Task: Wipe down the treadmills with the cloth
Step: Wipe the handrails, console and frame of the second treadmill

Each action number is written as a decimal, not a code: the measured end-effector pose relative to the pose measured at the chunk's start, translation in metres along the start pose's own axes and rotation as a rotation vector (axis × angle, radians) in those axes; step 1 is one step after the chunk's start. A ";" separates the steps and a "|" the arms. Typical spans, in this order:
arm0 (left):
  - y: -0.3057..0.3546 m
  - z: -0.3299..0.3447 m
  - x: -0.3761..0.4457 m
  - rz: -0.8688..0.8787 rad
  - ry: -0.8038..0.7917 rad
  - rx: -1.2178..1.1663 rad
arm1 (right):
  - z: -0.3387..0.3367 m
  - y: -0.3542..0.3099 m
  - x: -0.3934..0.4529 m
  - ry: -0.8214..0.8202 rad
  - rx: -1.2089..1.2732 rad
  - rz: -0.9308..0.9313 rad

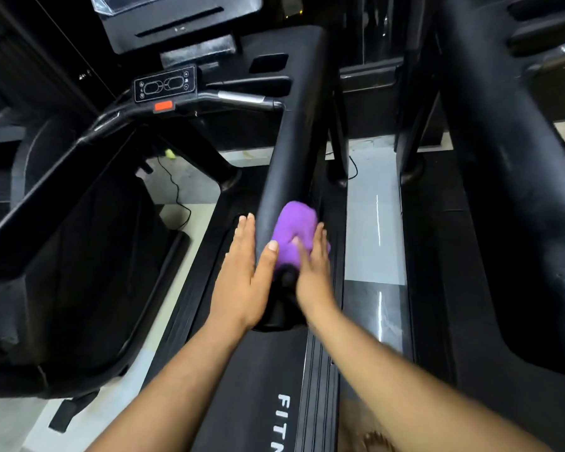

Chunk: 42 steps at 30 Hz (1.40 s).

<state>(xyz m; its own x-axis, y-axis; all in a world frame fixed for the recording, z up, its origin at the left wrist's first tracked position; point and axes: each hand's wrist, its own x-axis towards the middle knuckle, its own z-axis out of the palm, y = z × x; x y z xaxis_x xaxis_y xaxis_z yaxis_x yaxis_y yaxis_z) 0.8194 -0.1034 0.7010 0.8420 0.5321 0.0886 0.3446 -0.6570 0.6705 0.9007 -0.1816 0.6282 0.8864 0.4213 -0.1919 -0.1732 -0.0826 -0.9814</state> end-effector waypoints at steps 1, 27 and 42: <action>0.000 -0.001 -0.001 0.000 -0.001 -0.018 | 0.002 -0.002 -0.018 -0.023 -0.059 -0.016; -0.002 -0.002 -0.002 -0.061 0.150 -0.261 | -0.002 -0.024 -0.007 -0.168 -0.408 -0.327; 0.004 0.001 -0.011 -0.041 0.123 -0.112 | 0.003 0.005 -0.046 -0.025 -0.143 -0.159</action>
<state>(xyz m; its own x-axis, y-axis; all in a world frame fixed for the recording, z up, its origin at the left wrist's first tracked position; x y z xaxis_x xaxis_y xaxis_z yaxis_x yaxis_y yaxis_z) 0.8118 -0.1122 0.7019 0.7688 0.6230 0.1440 0.3238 -0.5735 0.7525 0.8575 -0.1984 0.6321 0.8866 0.4612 -0.0359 0.0325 -0.1396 -0.9897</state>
